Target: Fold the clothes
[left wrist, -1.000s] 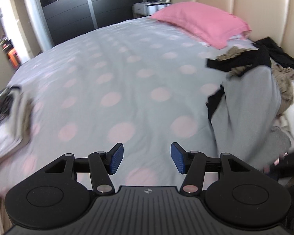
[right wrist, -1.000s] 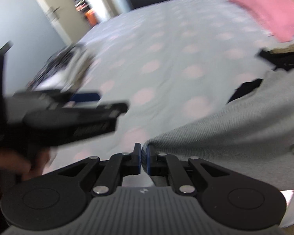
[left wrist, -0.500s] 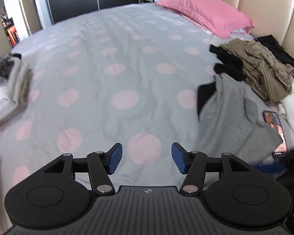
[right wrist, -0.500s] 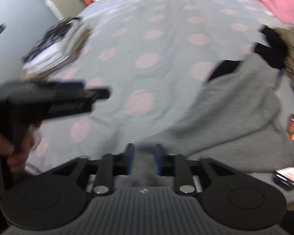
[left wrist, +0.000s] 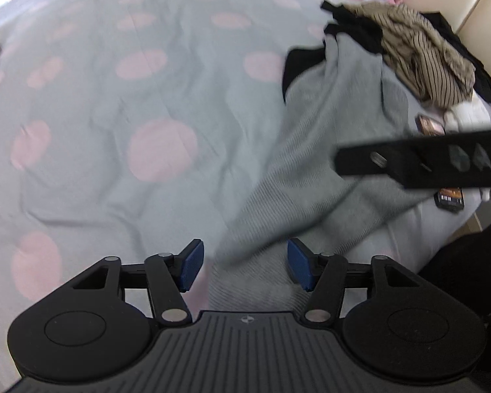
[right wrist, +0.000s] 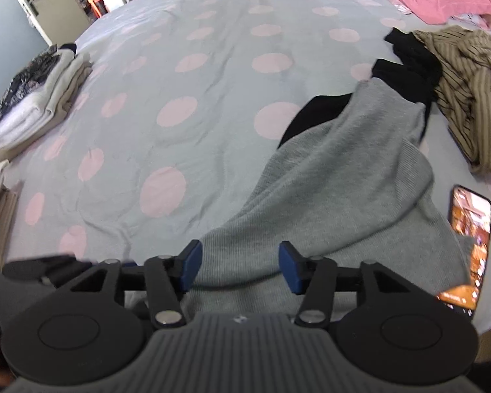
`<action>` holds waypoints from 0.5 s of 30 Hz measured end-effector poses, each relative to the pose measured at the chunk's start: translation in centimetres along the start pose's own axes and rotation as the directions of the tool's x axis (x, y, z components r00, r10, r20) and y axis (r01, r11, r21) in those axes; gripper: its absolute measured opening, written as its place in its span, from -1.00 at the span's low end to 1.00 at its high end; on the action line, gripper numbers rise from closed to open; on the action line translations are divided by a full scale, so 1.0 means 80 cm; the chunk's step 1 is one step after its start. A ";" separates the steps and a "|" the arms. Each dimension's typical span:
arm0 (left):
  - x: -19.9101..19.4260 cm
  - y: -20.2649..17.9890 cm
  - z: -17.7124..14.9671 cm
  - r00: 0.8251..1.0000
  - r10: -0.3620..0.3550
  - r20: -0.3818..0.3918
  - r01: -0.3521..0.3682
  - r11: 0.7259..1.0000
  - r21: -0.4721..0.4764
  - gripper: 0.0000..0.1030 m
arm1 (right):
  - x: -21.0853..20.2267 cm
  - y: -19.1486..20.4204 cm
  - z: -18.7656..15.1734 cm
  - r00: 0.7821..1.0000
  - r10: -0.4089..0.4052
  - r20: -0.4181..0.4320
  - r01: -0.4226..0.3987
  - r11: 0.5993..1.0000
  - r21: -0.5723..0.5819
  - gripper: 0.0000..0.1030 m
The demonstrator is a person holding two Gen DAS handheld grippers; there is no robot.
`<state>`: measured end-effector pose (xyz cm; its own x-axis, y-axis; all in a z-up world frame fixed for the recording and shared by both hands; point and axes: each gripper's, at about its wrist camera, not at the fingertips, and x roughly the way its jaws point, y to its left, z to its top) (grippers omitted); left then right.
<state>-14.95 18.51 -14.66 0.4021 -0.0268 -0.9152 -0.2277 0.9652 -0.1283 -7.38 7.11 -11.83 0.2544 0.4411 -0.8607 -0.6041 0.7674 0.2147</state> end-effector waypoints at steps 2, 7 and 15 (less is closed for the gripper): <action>0.009 0.003 -0.001 1.000 -0.007 -0.028 0.006 1.000 -0.023 -0.40 | 0.016 0.004 0.004 1.000 -0.016 -0.014 0.016 1.000 0.001 0.15; 0.017 0.016 -0.004 0.998 -0.026 -0.065 0.021 0.997 -0.077 -0.66 | 0.064 0.009 0.010 0.996 -0.037 -0.075 0.038 0.999 0.006 0.23; -0.005 0.032 -0.001 0.999 -0.026 -0.019 0.023 0.993 -0.119 -0.96 | 0.093 0.023 -0.001 0.991 -0.067 -0.117 0.060 0.996 -0.062 -0.79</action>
<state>-15.78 20.96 -14.67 0.3910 -0.0563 -0.9187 -0.3226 0.9264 -0.1941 -6.67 11.76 -17.92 0.2042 0.3316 -0.9210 -0.6339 0.7618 0.1338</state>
